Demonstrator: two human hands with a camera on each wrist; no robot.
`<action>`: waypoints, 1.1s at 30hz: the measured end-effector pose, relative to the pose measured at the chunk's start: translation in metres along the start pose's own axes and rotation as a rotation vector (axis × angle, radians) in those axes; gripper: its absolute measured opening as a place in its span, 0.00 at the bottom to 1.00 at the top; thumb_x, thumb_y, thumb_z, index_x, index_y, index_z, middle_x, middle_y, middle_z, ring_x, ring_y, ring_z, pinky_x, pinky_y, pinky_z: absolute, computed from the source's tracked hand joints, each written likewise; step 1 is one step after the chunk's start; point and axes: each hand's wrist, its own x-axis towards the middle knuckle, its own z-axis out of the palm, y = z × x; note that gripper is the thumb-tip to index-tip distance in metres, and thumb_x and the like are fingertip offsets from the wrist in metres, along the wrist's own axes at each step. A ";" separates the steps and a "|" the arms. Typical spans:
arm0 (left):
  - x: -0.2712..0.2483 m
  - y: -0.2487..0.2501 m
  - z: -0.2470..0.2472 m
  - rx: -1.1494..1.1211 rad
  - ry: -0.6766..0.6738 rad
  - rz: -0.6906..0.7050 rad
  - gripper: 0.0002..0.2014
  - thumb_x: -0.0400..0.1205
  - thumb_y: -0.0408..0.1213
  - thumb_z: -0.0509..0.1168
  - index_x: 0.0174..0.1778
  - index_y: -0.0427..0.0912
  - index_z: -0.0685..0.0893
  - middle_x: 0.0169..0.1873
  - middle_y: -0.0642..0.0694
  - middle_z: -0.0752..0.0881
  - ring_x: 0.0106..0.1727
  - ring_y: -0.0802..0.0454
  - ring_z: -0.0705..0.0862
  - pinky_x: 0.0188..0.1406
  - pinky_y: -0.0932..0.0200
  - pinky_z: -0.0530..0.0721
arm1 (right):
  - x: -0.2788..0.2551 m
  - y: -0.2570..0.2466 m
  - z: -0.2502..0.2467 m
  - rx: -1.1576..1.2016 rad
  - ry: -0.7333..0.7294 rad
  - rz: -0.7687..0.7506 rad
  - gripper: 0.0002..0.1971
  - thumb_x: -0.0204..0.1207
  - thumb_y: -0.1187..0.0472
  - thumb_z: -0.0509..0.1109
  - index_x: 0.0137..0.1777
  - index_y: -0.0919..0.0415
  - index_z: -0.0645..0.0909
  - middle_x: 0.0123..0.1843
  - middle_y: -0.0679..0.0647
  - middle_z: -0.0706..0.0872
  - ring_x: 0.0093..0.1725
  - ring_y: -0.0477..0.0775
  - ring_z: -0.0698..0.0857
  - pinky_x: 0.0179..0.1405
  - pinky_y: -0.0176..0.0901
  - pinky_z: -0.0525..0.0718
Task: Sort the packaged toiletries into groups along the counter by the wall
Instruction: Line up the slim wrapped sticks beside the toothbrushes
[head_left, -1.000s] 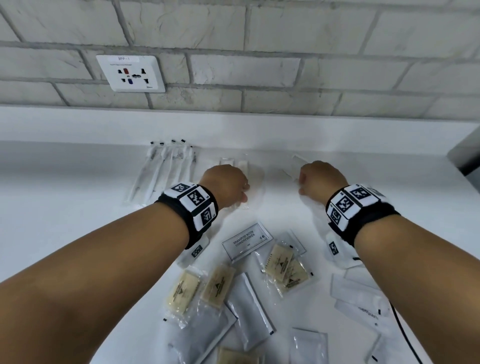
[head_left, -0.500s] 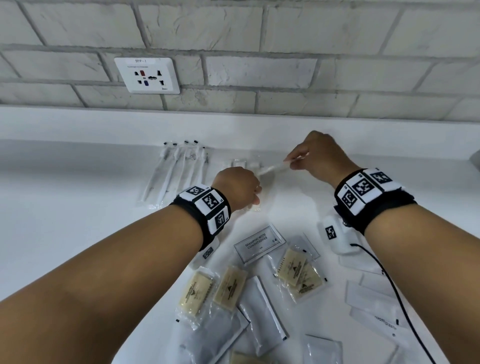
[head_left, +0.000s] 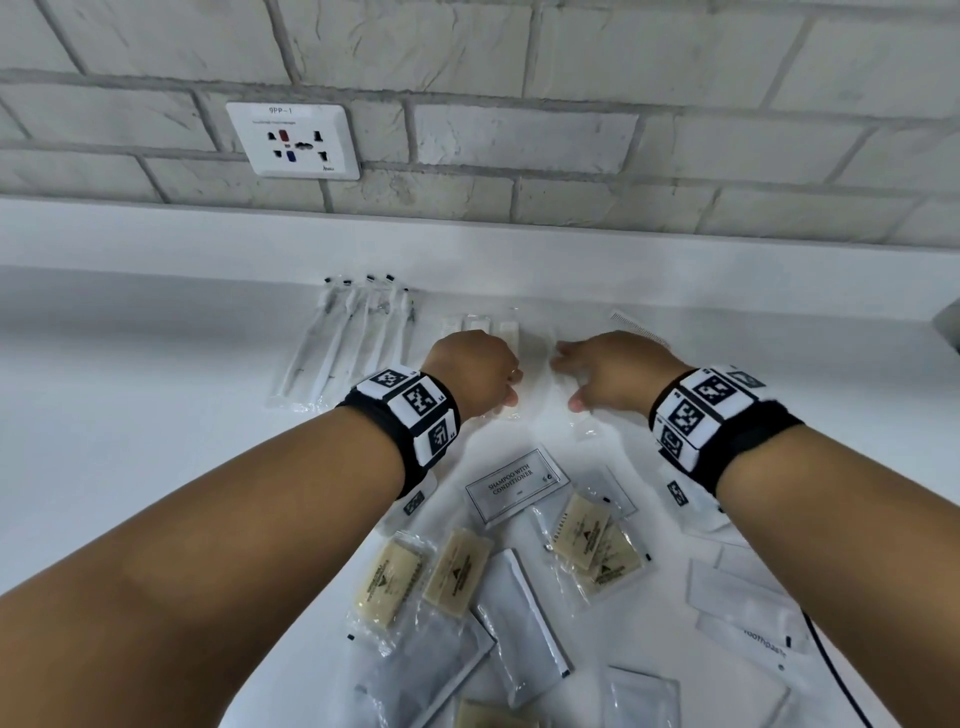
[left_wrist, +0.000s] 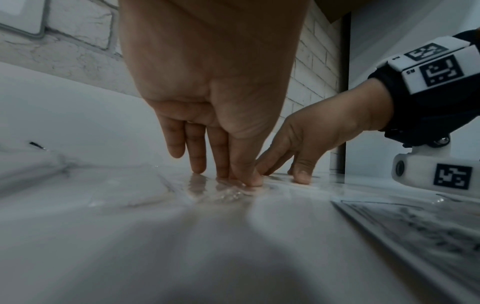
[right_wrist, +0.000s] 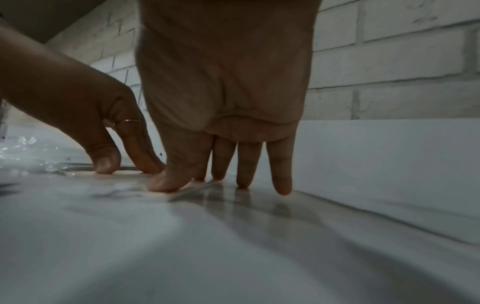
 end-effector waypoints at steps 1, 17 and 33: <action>0.000 0.000 0.000 -0.001 -0.002 -0.001 0.12 0.82 0.43 0.65 0.61 0.52 0.85 0.61 0.60 0.86 0.64 0.57 0.81 0.52 0.63 0.75 | 0.003 -0.004 0.000 -0.017 0.001 0.010 0.30 0.78 0.53 0.70 0.80 0.49 0.67 0.85 0.43 0.60 0.79 0.57 0.69 0.75 0.54 0.70; -0.006 0.005 -0.004 0.021 -0.014 -0.002 0.09 0.81 0.38 0.62 0.48 0.53 0.87 0.50 0.57 0.89 0.57 0.56 0.84 0.50 0.60 0.80 | 0.034 -0.023 0.010 0.089 0.096 0.138 0.32 0.72 0.42 0.73 0.77 0.46 0.72 0.76 0.48 0.76 0.73 0.57 0.76 0.69 0.51 0.76; -0.006 0.009 -0.008 -0.012 -0.103 -0.008 0.13 0.85 0.40 0.58 0.60 0.47 0.85 0.62 0.53 0.84 0.61 0.53 0.83 0.48 0.63 0.75 | 0.001 0.074 0.024 0.158 0.172 0.542 0.16 0.78 0.66 0.60 0.58 0.65 0.85 0.57 0.62 0.86 0.55 0.65 0.85 0.48 0.46 0.80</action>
